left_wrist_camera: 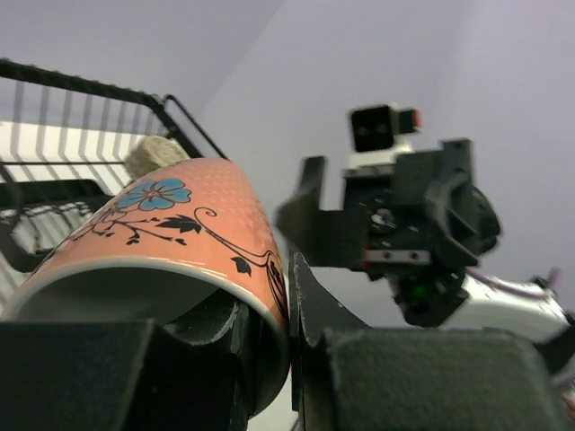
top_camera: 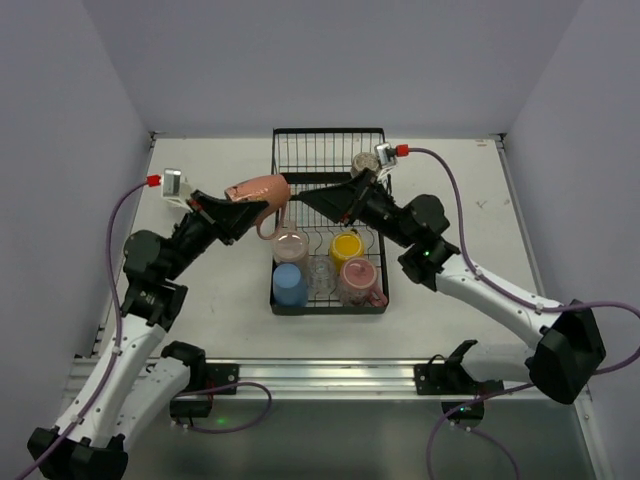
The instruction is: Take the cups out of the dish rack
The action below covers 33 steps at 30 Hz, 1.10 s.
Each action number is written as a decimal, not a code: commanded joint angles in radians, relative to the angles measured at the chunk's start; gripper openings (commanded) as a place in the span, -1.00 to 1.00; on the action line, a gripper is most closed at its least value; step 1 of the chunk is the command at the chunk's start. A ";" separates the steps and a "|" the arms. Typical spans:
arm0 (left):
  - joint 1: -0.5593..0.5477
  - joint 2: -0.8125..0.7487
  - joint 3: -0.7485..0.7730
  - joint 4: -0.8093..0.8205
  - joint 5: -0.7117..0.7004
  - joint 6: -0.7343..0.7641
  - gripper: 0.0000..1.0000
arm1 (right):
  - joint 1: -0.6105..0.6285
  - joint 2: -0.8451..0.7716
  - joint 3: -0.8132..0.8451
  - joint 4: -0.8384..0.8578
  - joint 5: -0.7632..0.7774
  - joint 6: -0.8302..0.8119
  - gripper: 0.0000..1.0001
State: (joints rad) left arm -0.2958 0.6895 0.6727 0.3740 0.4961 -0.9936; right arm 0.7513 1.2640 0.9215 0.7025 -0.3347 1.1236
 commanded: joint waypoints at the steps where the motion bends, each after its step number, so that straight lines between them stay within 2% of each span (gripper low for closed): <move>1: 0.004 0.043 0.243 -0.257 -0.211 0.220 -1.00 | -0.024 -0.098 -0.007 0.027 -0.012 -0.036 0.98; 2: 0.004 0.070 0.301 -0.456 -0.262 0.322 -1.00 | -0.026 -0.145 0.005 -0.033 -0.010 -0.079 0.98; 3: 0.006 0.129 0.361 -0.548 -0.322 0.355 -1.00 | -0.027 -0.170 0.048 -0.114 -0.001 -0.129 0.98; 4: 0.006 0.162 0.469 -0.623 -0.428 0.389 -1.00 | -0.024 -0.193 0.072 -0.279 0.006 -0.245 0.98; 6: 0.006 0.259 0.566 -0.819 -0.534 0.466 -1.00 | -0.024 -0.263 0.112 -0.412 0.026 -0.341 0.98; 7: 0.006 0.281 0.620 -0.854 -0.606 0.483 -1.00 | -0.024 -0.290 0.122 -0.531 0.043 -0.431 0.98; 9: 0.007 0.339 0.646 -0.909 -0.655 0.524 -1.00 | -0.026 -0.362 0.146 -0.642 0.095 -0.508 0.98; 10: 0.009 0.363 0.669 -0.925 -0.688 0.533 -1.00 | -0.026 -0.382 0.155 -0.749 0.108 -0.578 0.98; 15: 0.029 0.540 0.703 -0.983 -0.708 0.579 -1.00 | -0.024 -0.469 0.194 -1.015 0.183 -0.725 0.98; 23: 0.099 0.790 0.715 -0.955 -0.633 0.609 -1.00 | -0.024 -0.575 0.085 -1.092 0.188 -0.762 0.98; 33: 0.106 1.103 0.841 -0.998 -0.665 0.639 -1.00 | -0.023 -0.594 -0.033 -1.045 0.128 -0.732 0.98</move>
State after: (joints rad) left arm -0.1959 1.7550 1.4250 -0.6350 -0.1448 -0.3992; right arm 0.7261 0.6804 0.8963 -0.3527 -0.1787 0.4011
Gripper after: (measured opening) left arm 0.171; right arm 0.990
